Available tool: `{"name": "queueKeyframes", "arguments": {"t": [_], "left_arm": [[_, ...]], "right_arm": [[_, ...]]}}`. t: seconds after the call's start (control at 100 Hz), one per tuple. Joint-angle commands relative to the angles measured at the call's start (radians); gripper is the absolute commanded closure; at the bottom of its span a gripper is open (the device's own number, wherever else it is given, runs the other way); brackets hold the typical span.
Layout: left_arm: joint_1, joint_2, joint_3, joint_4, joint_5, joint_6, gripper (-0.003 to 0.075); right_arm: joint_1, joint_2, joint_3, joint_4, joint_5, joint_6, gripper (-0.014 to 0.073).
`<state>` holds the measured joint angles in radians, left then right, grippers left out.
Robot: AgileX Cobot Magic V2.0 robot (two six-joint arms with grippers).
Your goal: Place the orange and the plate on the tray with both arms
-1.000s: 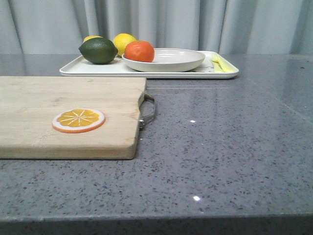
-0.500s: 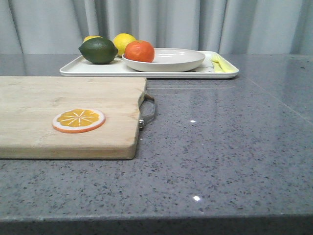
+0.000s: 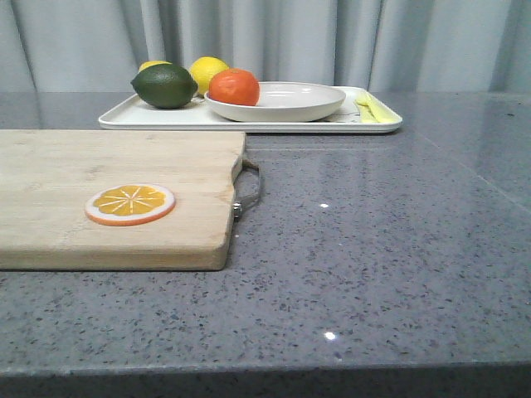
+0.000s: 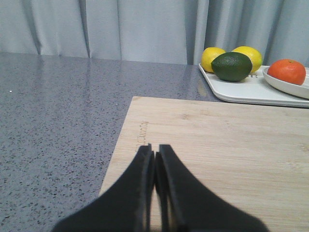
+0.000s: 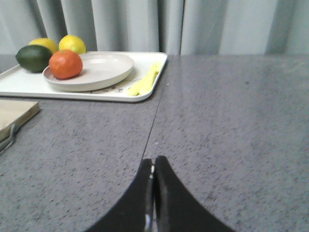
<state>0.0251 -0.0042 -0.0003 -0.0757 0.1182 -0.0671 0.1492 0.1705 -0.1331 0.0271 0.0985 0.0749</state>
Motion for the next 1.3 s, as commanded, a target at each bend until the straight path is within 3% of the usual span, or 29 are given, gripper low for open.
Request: {"name": "queueKeyframes", "arguments": {"t": [0.0,0.24,0.48,1.29], "left_arm": [[0.000,-0.031,0.024,-0.008,-0.075,-0.011,0.0739],[0.000,-0.031,0.024,-0.008,-0.075,-0.011,0.0739],[0.000,-0.031,0.024,-0.008,-0.075,-0.011,0.0739],[0.000,-0.031,0.024,-0.008,-0.075,-0.011,0.0739]], "right_arm": [[-0.039,-0.028,0.025,-0.107,-0.166,0.073,0.0611],[-0.084,-0.150,0.164,-0.163,-0.222,0.111,0.0611],[-0.084,-0.201,0.161,-0.137,-0.059,0.111,0.0611],[-0.084,-0.201,0.162,-0.112,-0.054,0.111,0.0611]]}}
